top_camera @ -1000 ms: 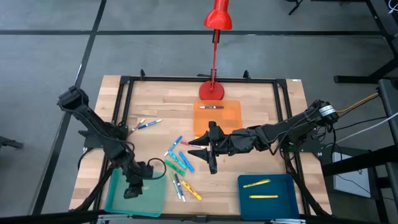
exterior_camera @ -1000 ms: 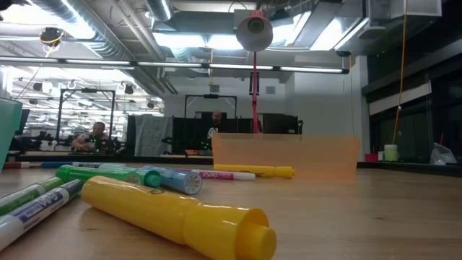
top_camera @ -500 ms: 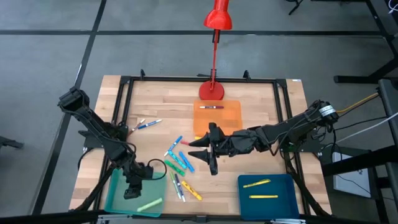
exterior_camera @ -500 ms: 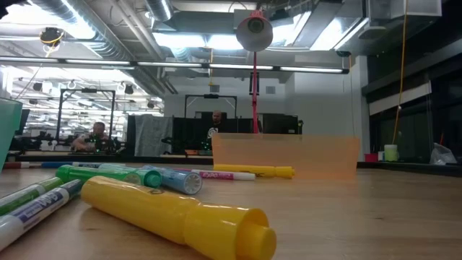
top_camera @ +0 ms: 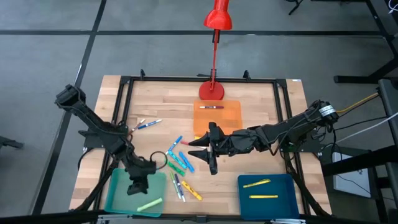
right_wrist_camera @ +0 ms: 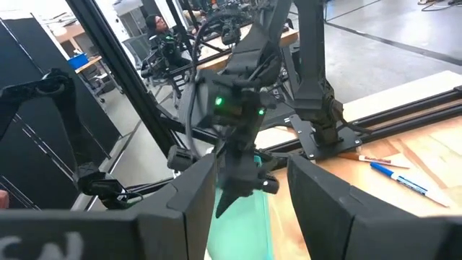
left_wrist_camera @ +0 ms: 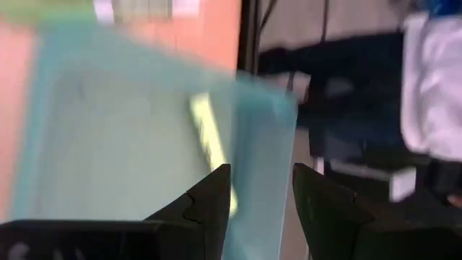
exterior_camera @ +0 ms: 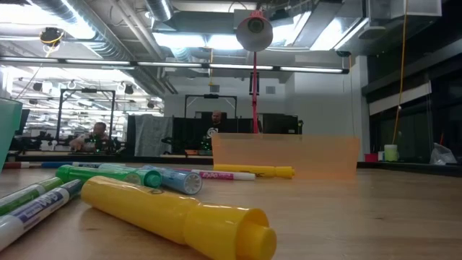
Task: Pick & Place Markers
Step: Put the top blue marker pen into the orange bin
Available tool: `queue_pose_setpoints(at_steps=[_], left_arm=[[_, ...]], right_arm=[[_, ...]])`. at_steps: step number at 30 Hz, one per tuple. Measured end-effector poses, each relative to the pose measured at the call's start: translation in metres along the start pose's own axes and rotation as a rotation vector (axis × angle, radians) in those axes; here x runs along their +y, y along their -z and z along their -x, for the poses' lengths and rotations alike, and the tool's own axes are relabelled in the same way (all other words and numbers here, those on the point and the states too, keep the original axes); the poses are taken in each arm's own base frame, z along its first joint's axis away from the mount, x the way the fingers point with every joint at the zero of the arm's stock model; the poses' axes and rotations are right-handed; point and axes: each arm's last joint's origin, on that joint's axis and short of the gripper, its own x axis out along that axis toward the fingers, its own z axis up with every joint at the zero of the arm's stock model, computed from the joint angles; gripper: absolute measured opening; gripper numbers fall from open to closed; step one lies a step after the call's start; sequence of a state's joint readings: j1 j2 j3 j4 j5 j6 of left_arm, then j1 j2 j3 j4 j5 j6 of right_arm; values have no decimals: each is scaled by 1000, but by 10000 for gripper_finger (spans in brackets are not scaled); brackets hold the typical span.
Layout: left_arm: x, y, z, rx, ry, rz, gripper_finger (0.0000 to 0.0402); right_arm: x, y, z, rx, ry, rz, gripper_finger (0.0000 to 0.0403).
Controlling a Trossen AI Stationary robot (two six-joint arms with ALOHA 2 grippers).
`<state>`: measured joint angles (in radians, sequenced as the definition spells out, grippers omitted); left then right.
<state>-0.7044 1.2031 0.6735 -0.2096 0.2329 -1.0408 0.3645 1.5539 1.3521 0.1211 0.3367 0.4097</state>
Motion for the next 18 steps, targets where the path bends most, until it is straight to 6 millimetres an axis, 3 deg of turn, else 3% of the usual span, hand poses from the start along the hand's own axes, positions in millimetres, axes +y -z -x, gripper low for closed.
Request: queue_pose_setpoints(at_steps=[9,18], left_arm=[[5,-28,37,-354,-75,-152,143],[19,-50,69,-566,-180,-226,143]], right_arm=[[0,2,0,29,-26,82,171],[-6,15,1,161,29,124,171]])
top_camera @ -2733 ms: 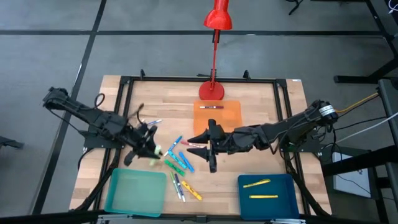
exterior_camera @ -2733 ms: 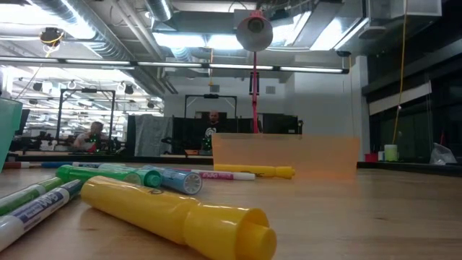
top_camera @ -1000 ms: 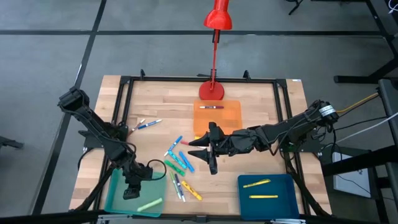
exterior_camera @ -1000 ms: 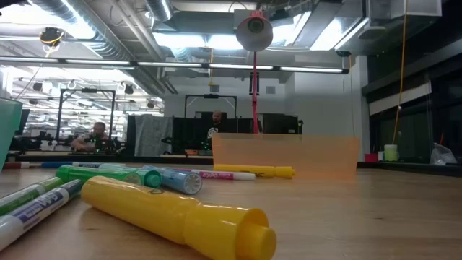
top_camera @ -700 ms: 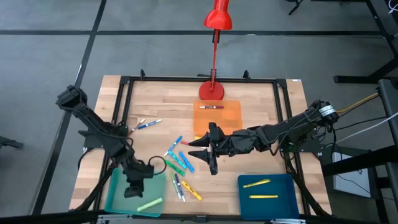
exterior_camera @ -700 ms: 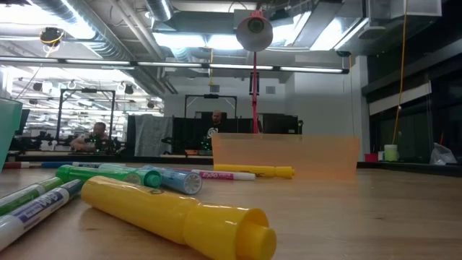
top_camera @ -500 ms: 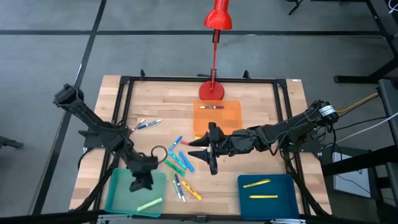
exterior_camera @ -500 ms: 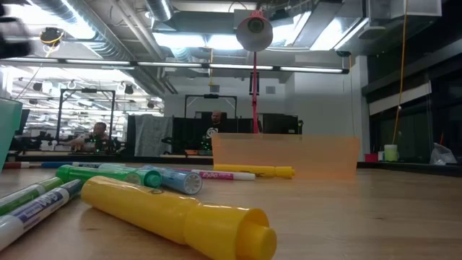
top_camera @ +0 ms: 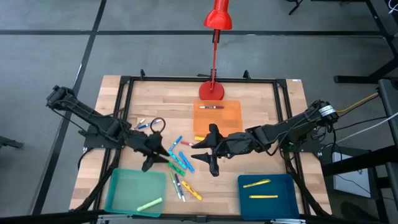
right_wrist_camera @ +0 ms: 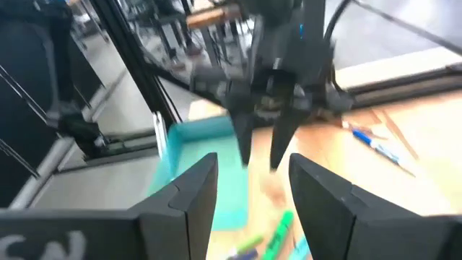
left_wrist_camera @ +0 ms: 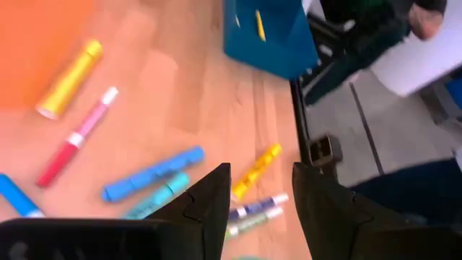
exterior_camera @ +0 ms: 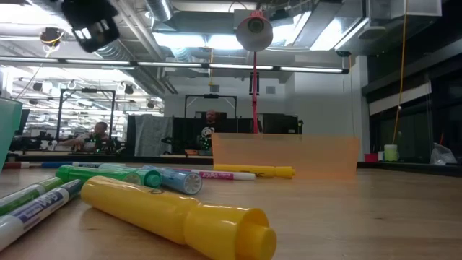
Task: Pick & Place Markers
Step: Put the top blue marker pen into the orange bin
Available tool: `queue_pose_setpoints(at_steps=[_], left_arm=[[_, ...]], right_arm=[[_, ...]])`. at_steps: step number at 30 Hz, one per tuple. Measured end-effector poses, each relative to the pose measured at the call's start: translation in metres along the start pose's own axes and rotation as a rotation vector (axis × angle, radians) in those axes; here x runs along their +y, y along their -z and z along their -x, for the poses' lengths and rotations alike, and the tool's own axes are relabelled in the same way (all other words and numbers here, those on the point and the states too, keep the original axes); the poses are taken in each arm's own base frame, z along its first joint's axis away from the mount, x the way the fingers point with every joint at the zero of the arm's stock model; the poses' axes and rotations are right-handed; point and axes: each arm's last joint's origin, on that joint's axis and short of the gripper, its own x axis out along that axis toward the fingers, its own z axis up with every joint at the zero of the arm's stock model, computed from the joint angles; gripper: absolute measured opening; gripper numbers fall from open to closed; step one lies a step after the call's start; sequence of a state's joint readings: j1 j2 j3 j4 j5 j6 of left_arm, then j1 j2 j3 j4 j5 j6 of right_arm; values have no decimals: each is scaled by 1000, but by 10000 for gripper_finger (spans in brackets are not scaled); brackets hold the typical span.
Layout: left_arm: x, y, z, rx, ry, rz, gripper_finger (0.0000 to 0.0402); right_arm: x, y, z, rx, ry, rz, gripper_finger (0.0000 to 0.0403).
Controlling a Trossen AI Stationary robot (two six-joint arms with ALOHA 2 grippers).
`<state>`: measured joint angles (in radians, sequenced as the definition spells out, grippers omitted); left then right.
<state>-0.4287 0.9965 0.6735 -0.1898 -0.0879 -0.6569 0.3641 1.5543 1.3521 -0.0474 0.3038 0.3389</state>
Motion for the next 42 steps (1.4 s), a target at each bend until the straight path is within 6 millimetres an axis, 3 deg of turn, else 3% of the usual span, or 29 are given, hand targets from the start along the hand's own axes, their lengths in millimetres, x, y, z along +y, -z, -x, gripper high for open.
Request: queue_pose_setpoints(at_steps=[11,22,32,42], left_arm=[[17,-16,6,-43,-9,24,143],[29,-31,12,-29,-37,-54,143],[50,-50,37,86,-314,-59,143],[78,-30,48,255,-602,41,143]], right_arm=[[-10,14,2,159,71,6,171],[-15,8,15,190,84,14,171],[-15,8,15,193,84,11,171],[-16,1,23,172,72,31,171]])
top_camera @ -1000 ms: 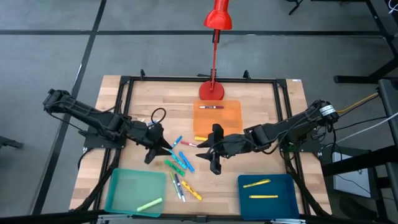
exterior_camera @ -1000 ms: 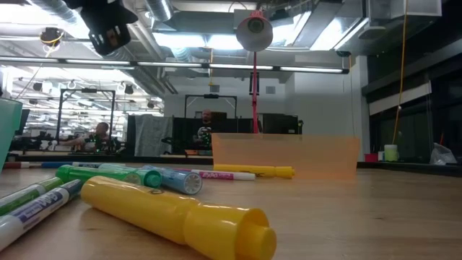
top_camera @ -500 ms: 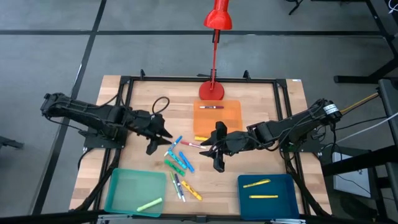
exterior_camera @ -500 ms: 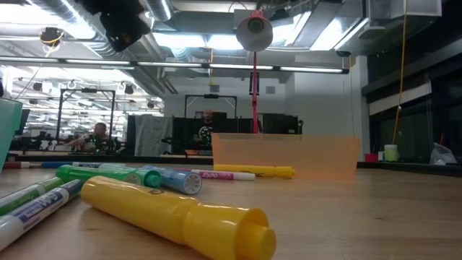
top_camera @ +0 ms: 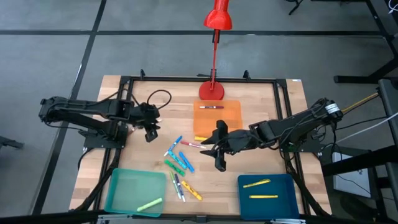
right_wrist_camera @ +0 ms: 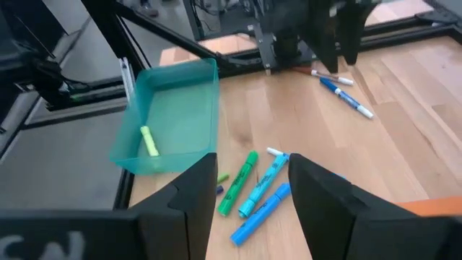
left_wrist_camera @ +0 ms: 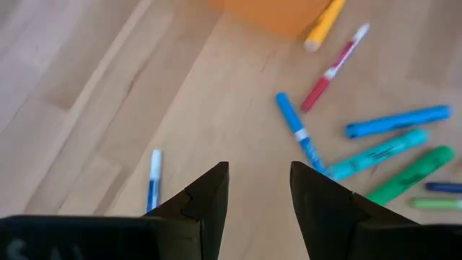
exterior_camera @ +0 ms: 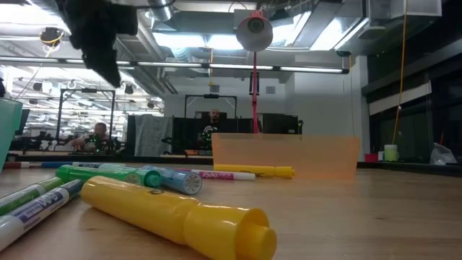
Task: Pick & Place Markers
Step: Put the top blue marker pen into the orange bin
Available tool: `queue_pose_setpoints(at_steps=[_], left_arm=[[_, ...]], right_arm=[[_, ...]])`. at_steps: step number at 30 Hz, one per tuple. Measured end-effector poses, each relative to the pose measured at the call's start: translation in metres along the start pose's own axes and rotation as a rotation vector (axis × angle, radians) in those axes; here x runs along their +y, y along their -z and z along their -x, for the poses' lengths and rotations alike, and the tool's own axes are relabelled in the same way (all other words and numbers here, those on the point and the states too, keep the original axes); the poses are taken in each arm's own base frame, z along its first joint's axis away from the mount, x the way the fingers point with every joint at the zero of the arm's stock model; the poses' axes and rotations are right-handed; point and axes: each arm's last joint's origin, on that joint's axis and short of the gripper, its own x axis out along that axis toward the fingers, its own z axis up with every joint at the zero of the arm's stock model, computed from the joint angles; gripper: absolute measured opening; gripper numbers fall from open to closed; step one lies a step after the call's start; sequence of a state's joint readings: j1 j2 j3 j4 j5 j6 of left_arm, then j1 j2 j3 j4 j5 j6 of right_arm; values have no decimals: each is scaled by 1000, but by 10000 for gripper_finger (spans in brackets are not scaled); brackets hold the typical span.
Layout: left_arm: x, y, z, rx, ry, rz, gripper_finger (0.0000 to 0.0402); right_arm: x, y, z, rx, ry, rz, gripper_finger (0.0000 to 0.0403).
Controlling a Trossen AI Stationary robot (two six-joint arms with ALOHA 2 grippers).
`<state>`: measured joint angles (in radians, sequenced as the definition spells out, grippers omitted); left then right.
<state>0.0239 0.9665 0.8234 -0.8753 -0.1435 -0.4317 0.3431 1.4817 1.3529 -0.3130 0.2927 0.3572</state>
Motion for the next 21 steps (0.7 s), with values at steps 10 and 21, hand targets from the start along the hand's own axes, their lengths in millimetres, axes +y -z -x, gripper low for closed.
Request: queue_pose_setpoints(at_steps=[10,21], left_arm=[[22,18,-27,217,-148,54,143],[38,15,-56,304,-245,276,143]], right_arm=[[-5,-22,41,-110,-46,-6,171],[-6,-27,51,-141,-55,6,171]])
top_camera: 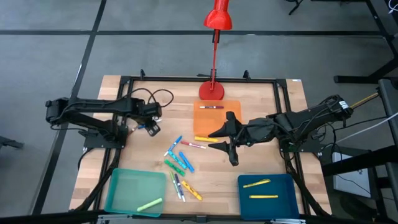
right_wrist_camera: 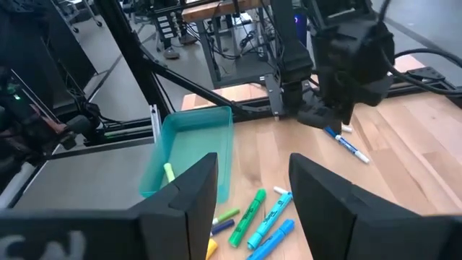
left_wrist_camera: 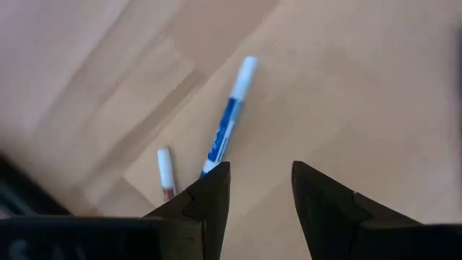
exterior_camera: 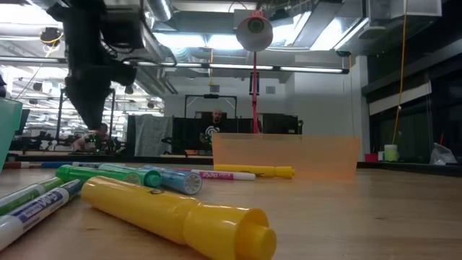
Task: Pick & Place Markers
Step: Put the top blue marker pen into the orange bin
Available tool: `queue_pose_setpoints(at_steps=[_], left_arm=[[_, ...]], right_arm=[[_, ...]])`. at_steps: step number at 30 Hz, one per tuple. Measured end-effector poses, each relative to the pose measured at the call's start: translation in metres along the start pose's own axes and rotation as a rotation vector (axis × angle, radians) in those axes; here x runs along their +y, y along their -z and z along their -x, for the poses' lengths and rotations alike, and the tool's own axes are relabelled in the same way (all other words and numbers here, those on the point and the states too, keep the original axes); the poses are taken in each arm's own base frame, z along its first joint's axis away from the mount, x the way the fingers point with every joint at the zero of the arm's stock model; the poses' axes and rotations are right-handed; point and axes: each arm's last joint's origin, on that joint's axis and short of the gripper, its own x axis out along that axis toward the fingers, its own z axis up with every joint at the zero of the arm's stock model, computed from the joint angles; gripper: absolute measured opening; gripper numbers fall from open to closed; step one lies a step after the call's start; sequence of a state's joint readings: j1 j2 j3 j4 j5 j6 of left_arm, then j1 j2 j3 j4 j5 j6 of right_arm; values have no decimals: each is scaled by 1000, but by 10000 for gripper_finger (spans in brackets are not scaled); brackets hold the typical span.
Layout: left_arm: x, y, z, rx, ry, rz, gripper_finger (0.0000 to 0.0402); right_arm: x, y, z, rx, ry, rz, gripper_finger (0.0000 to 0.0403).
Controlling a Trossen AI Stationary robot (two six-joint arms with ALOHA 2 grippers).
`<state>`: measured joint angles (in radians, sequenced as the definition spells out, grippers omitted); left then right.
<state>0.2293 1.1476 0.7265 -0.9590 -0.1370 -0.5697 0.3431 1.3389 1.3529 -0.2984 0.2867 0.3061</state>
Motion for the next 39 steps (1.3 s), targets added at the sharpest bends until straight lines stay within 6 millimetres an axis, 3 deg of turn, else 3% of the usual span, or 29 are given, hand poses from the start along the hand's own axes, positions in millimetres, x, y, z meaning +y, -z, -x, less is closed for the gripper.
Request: queue_pose_setpoints(at_steps=[4,8,22,31,39], left_arm=[[5,-5,-8,35,-41,268,143],[7,-8,-14,64,-61,335,143],[-3,-24,-37,54,-30,-241,143],[-4,-24,-53,155,-46,-276,143],[8,-30,-62,199,-58,-269,143]], right_arm=[[0,0,-1,2,1,3,171],[0,0,-1,1,0,19,171],[0,1,-1,4,1,31,171],[0,2,-1,16,4,35,171],[0,2,-1,16,4,35,171]])
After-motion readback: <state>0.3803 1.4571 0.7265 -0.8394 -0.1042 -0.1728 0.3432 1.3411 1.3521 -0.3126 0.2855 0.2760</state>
